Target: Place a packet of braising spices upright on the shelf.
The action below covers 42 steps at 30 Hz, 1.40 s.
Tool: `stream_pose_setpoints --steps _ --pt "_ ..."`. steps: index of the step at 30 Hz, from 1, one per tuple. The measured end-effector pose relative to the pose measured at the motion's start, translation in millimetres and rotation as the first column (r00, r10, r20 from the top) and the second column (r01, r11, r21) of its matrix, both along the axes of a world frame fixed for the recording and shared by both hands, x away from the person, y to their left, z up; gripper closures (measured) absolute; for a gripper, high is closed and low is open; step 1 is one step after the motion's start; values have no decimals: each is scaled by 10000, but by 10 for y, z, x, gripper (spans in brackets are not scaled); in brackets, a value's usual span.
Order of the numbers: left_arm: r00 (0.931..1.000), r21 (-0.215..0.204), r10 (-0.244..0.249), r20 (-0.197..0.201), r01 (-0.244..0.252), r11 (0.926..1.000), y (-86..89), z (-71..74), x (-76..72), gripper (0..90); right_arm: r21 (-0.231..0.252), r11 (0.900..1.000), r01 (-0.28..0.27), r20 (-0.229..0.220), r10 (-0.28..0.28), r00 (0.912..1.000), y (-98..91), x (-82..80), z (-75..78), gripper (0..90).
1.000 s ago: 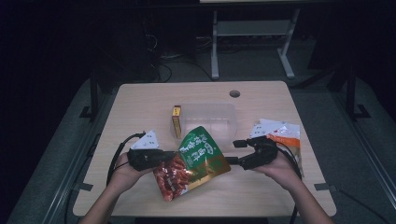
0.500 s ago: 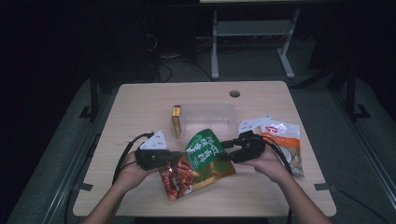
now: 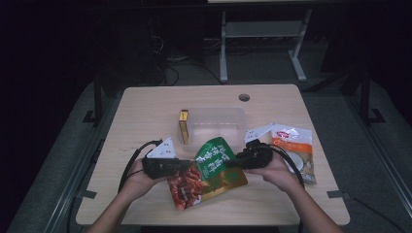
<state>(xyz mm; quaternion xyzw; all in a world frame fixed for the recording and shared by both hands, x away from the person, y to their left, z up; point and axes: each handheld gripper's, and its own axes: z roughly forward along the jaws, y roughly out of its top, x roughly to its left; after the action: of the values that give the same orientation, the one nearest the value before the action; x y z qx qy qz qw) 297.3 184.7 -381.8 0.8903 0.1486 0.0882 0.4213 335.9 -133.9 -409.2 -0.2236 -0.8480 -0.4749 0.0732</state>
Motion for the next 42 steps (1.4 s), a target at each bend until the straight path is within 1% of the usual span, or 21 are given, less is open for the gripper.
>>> stream_pose_setpoints --steps 3,6,9,11,15,19,21,23,24,25,26,28,29,30,31,33,36,37,39,41,42 --pt "10000 -55 -46 24 46 10000 4 7 -4 898 -36 10000 54 32 -54 10000 12 -6 -3 845" --pt "9999 -87 -98 61 99 9999 5 8 -3 897 39 10000 -55 85 55 9999 9 -5 -7 894" --pt "9999 -137 -149 15 150 9998 12 1 1 896 -100 9997 -221 167 223 9996 12 -18 5 898" --pt "9998 -194 -187 20 187 9996 17 -3 2 895 -27 9994 -345 100 345 9994 5 -21 7 899" --pt "9996 -308 -266 78 268 9992 35 -13 9 888 178 9986 -496 112 494 9987 -17 -19 15 900" --pt "9994 -165 -302 142 304 9994 34 -18 3 869 279 9983 -507 322 498 9982 -29 -34 44 900" --pt "9997 -70 -191 178 192 9998 36 -38 6 835 318 9983 -488 439 474 9979 -41 -43 58 900" --pt "10000 -165 -48 80 50 9999 51 -42 18 773 283 9983 -516 556 500 9972 -49 -50 72 900" --pt "9999 -258 64 147 -60 9996 73 -34 25 748 251 9983 -522 562 507 9971 -46 -58 77 900" --pt "10000 -418 84 47 -82 9991 99 -20 30 724 162 9981 -593 693 581 9959 -39 -65 81 900" --pt "9999 -591 149 -76 -154 9981 120 -11 30 669 49 9982 -602 769 596 9953 -36 -79 91 900" --pt "9995 -584 304 -13 -304 9978 158 5 23 580 120 9977 -663 882 650 9940 -30 -92 108 900" --pt "9993 -633 366 -52 -369 9973 181 7 19 538 113 9976 -683 915 670 9935 -27 -95 117 900" --pt "9989 -652 467 -70 -471 9968 202 6 12 497 84 9976 -688 940 677 9933 -23 -101 126 900" --pt "9981 -624 610 15 -608 9962 232 3 -6 466 24 9976 -694 1015 688 9925 -23 -104 131 900" --pt "9972 -559 748 32 -745 9957 283 -6 -36 399 -64 9980 -628 1049 631 9925 -33 -106 137 900" --pt "9943 -574 1066 -65 -1068 9926 376 -38 -72 332 -54 9988 -487 1129 490 9924 -73 -105 161 900" --pt "9929 -502 1186 -80 -1189 9916 410 -56 -75 314 -60 9990 -433 1184 437 9920 -89 -103 171 900" --pt "9895 -315 1438 -141 -1441 9891 475 -104 -69 275 -48 9994 -340 1261 343 9914 -126 -103 187 900" --pt "9851 -272 1697 -274 -1704 9850 535 -152 -66 255 -16 9997 -238 1283 238 9914 -169 -109 204 900" --pt "9832 -269 1794 -330 -1803 9832 561 -177 -67 245 77 9998 -203 1288 191 9915 -191 -112 213 900"
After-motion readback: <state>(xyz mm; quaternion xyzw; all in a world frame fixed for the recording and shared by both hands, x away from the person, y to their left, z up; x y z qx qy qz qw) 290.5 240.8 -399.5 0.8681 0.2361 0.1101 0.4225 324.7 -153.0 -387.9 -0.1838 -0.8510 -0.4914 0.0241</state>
